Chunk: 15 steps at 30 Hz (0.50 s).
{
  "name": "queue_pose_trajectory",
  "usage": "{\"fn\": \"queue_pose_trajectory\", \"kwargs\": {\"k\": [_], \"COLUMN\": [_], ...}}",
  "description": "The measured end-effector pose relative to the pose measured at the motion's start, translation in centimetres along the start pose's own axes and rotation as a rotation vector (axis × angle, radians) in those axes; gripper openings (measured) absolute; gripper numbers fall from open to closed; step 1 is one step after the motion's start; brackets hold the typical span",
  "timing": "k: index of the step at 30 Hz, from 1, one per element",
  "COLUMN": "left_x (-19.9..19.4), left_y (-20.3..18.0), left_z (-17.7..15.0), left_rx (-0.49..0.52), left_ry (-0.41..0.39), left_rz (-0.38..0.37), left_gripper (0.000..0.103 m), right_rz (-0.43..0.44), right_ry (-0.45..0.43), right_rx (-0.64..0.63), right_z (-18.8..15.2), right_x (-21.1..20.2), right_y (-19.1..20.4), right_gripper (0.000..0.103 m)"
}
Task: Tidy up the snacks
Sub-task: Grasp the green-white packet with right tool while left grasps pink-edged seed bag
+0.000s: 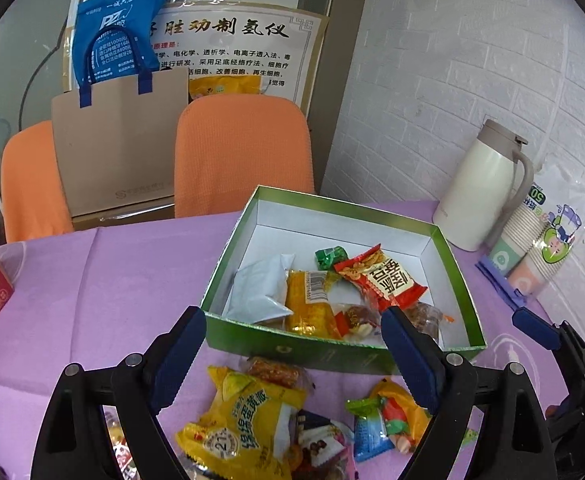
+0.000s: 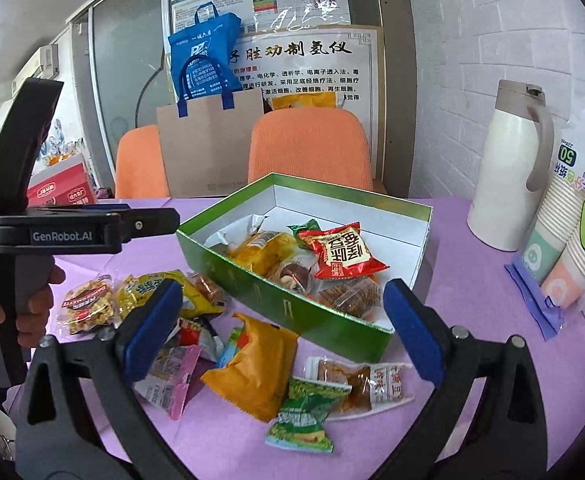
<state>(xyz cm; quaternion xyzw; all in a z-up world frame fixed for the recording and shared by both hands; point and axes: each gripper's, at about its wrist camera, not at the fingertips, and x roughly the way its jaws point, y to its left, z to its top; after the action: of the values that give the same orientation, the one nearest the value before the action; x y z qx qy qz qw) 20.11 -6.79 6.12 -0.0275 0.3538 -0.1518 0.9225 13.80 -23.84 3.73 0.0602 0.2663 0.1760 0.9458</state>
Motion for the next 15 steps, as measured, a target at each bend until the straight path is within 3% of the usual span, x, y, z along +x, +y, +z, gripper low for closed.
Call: {"fn": "queue_pose_trajectory", "kwargs": {"k": [6, 10, 15], "left_x": [-3.5, -5.1, -5.7], "left_y": [-0.8, -1.2, -0.7], "left_z": [-3.1, -6.0, -10.2], "left_rx": [0.031, 0.051, 0.062], "left_ry": [0.004, 0.002, 0.041], "left_rz": [-0.022, -0.049, -0.061], "left_gripper": [0.091, 0.091, 0.091], "right_rz": [-0.035, -0.073, -0.053], "right_ry": [-0.003, 0.062, 0.162], "right_rx": [0.024, 0.045, 0.107], "right_z": [-3.0, -6.0, -8.3], "right_x": [-3.2, -3.5, -1.7], "right_y": [0.1, -0.5, -1.3], "right_gripper": [0.100, 0.100, 0.100]}}
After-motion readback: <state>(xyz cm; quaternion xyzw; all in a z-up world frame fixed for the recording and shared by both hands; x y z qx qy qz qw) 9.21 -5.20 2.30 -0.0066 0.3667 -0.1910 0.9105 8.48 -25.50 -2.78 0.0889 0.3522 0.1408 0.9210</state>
